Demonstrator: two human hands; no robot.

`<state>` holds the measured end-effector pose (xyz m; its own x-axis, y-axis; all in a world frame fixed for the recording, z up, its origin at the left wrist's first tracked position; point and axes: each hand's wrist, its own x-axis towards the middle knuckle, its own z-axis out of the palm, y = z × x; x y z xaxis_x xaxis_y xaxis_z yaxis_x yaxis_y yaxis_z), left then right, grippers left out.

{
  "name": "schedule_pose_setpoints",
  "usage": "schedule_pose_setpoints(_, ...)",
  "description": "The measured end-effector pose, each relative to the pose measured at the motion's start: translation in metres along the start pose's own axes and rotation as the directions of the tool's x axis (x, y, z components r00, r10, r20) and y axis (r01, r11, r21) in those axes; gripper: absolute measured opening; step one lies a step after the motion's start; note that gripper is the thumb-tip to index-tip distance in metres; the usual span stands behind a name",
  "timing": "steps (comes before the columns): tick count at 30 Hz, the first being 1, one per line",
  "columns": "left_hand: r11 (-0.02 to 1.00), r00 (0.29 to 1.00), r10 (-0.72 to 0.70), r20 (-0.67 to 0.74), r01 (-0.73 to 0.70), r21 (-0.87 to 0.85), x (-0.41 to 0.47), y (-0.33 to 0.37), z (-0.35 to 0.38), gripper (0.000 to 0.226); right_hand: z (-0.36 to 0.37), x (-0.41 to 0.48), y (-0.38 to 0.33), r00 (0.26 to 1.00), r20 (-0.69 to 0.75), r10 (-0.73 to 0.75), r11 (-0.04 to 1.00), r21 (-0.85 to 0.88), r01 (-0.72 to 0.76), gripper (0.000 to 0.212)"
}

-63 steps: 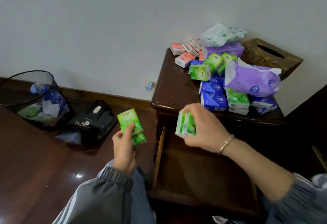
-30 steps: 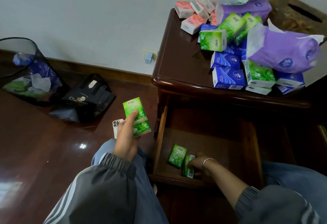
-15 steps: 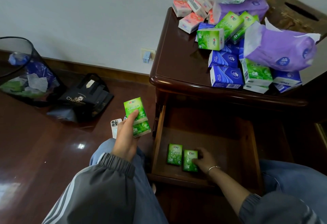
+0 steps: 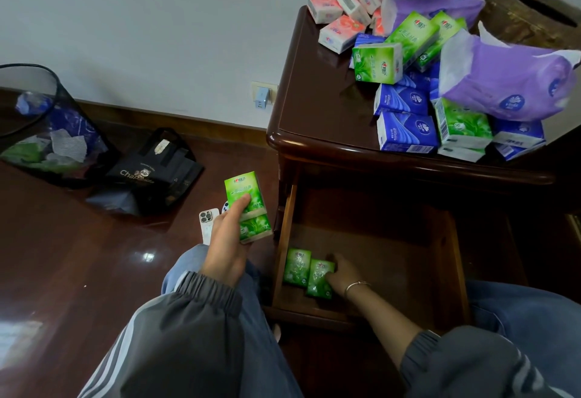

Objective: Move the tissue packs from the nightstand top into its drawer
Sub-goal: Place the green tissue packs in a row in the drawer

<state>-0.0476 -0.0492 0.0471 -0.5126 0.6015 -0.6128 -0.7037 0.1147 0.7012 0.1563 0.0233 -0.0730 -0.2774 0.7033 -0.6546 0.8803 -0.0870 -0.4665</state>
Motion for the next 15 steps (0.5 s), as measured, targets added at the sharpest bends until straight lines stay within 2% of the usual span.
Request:
schedule_pose_setpoints(3,1.000,1.000,0.009,0.018,-0.009,-0.004,0.001,0.000,-0.001,0.012,-0.003,0.002,-0.010,0.991,0.020,-0.135,0.986,-0.097,0.136,0.058)
schedule_pose_setpoints(6,1.000,0.999,0.016,0.035,-0.016,-0.001,0.002,-0.002,-0.001,0.013,0.000,0.001,-0.021,0.958,0.164,-0.236,0.960,-0.114,0.257,0.058)
schedule_pose_setpoints(12,1.000,0.998,-0.014,0.062,0.013,0.021,0.006,-0.004,-0.002,0.021,-0.002,-0.007,-0.014,0.902,0.362,-0.234,0.917,-0.226,0.329,0.054)
schedule_pose_setpoints(15,0.998,0.996,-0.037,0.085,0.032,0.056,0.004,-0.005,0.000,0.034,-0.006,-0.015,-0.016,0.894,0.396,-0.208,0.944,-0.158,0.290,0.051)
